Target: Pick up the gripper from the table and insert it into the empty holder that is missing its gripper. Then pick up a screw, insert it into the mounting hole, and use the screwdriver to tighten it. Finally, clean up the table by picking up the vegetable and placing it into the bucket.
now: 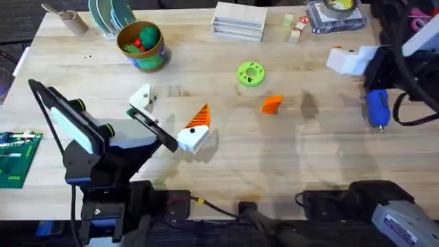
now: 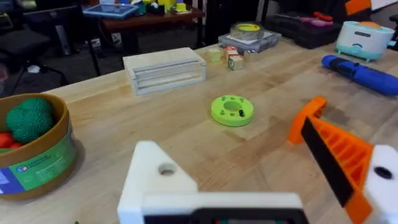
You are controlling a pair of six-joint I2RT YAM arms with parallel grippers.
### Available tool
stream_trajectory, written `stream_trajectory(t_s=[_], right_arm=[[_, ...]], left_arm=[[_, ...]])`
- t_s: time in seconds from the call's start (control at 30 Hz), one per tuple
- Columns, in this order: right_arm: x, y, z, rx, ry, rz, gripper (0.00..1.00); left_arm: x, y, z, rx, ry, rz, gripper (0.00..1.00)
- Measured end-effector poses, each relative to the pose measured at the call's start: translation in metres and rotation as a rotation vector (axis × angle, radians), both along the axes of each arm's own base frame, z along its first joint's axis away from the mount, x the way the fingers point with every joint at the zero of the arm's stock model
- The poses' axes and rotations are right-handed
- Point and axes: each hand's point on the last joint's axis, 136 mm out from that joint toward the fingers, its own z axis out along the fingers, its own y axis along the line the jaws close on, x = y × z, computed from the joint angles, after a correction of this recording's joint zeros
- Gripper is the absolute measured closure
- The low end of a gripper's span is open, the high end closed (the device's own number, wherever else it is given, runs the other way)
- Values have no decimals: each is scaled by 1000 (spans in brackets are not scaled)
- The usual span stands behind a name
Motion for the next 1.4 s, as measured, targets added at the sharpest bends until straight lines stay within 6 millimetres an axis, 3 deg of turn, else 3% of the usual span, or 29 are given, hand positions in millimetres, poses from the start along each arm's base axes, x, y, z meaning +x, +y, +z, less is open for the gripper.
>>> stream_trajectory(t_s=[0.33,1.0,1.2,1.4], right_arm=[[0,0,0,0,0,0,9],[-2,1,-9,8,40,-2,8],[-17,28,-44,-24,261,167,8],[-25,66,-50,-126,404,406,9]], left_arm=[[-4,-5,0,-2,1,-34,8],[-37,-36,0,-23,17,-301,8],[-40,-38,-1,-25,21,-321,8],[-42,-39,-1,-26,21,-332,8]])
